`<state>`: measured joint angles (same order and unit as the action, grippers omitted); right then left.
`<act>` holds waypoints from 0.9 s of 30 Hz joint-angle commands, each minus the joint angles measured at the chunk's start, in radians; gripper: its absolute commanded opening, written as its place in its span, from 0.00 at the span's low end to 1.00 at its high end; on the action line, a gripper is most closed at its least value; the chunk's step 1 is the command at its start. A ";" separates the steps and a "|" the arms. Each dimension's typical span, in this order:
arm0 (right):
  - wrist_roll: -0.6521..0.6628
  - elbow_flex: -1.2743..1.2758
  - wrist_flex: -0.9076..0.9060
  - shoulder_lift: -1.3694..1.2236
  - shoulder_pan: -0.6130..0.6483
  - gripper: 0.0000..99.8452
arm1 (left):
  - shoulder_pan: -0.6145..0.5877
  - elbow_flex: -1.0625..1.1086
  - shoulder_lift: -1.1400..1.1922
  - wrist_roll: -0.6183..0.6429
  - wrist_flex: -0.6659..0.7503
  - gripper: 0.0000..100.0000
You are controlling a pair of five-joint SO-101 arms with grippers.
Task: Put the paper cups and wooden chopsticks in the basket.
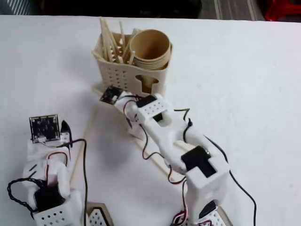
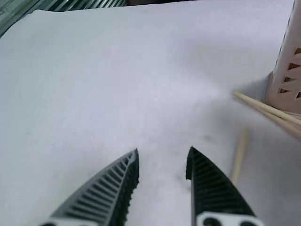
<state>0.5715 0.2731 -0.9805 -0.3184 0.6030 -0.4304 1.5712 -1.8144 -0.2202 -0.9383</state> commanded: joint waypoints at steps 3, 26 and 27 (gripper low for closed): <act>0.008 -0.038 0.013 -0.033 -0.007 0.20 | 0.001 -0.008 -0.010 -0.008 0.023 0.18; 0.009 -0.038 -0.237 0.162 -0.001 0.02 | 0.001 -0.008 -0.010 -0.008 0.023 0.18; 0.009 -0.037 -0.252 0.189 -0.001 0.02 | 0.001 -0.008 -0.010 -0.008 0.023 0.18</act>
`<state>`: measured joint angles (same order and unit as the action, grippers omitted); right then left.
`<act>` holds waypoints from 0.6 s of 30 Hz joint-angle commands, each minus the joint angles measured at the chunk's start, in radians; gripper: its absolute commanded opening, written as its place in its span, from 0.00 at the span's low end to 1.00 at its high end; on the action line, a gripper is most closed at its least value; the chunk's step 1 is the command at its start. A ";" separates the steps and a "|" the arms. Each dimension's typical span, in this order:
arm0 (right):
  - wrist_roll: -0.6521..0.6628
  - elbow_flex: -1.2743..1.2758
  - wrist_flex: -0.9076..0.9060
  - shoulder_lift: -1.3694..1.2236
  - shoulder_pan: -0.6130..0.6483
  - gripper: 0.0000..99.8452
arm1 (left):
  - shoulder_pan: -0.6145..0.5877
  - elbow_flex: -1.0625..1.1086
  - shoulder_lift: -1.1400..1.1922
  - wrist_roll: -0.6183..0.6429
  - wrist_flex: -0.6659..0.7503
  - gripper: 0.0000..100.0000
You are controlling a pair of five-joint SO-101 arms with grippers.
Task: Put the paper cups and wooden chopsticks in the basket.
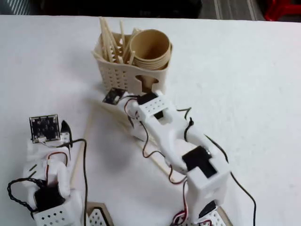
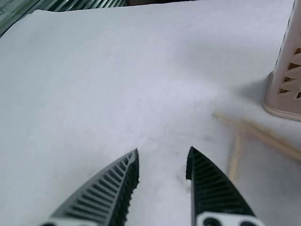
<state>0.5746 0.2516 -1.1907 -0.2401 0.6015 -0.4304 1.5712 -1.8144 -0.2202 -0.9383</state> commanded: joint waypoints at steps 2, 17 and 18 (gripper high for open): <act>0.006 -0.015 -0.068 0.157 0.001 0.02 | 0.001 -0.008 -0.010 -0.008 0.023 0.18; 0.006 0.044 -0.143 0.282 0.001 0.02 | 0.001 -0.008 -0.010 -0.008 0.023 0.18; 0.006 0.074 -0.107 0.282 0.008 0.02 | 0.001 -0.008 -0.010 -0.008 0.023 0.18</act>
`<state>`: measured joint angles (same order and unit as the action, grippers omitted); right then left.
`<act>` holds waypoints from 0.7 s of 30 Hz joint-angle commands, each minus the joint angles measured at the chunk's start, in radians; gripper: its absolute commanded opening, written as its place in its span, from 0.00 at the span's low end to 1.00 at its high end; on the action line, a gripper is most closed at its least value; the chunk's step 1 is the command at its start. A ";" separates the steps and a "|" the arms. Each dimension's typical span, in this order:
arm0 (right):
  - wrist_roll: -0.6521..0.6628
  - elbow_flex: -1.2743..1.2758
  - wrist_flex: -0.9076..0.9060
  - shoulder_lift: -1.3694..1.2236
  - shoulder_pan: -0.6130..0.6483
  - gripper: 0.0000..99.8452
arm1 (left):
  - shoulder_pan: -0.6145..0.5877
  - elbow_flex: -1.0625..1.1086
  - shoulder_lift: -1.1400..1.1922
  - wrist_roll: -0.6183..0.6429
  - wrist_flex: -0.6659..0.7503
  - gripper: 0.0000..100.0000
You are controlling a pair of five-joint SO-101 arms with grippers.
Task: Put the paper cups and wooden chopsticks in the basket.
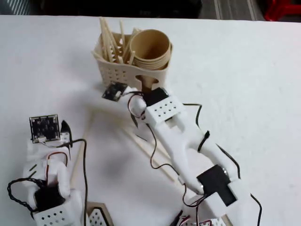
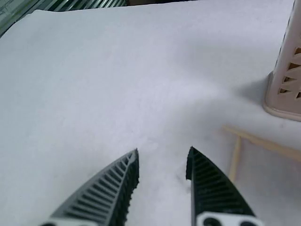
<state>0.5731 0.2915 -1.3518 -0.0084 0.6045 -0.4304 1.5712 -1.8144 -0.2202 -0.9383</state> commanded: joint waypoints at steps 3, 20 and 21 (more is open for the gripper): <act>0.008 0.138 0.193 0.050 0.022 0.02 | 0.001 -0.008 -0.010 -0.008 0.023 0.18; -0.186 0.150 0.334 0.047 0.142 0.19 | 0.001 -0.008 -0.010 -0.008 0.023 0.18; -0.187 0.150 0.344 0.039 0.154 0.19 | 0.001 -0.008 -0.010 -0.008 0.023 0.18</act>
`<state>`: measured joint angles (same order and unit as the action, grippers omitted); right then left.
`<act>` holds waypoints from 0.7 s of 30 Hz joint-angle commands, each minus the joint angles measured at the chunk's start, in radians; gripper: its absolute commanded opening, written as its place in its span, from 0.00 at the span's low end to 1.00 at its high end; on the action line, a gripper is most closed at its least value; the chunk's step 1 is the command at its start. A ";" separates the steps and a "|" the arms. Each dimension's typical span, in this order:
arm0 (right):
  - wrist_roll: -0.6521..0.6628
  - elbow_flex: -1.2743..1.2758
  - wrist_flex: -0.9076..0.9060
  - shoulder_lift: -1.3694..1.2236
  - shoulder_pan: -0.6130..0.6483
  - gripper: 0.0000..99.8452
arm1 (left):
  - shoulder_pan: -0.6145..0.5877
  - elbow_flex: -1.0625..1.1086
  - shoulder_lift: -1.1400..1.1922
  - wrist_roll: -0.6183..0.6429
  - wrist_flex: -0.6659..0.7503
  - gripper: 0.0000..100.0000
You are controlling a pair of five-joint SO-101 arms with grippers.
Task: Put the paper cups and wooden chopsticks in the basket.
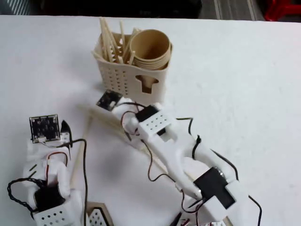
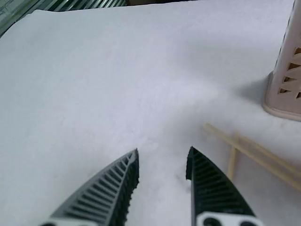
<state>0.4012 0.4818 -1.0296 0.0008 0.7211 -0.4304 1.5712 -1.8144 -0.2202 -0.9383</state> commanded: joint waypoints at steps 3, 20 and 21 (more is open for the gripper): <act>-0.029 -0.049 0.074 -0.025 0.054 0.19 | 0.001 -0.008 -0.010 -0.008 0.023 0.18; 0.029 -0.288 0.016 -0.351 0.058 0.01 | 0.001 -0.008 -0.010 -0.008 0.023 0.18; 0.029 -0.288 0.002 -0.329 0.059 0.02 | 0.001 -0.008 -0.010 -0.008 0.023 0.18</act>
<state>0.4120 0.2071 -0.9820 -0.3675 0.7580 -0.4304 1.5712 -1.8144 -0.2202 -0.9383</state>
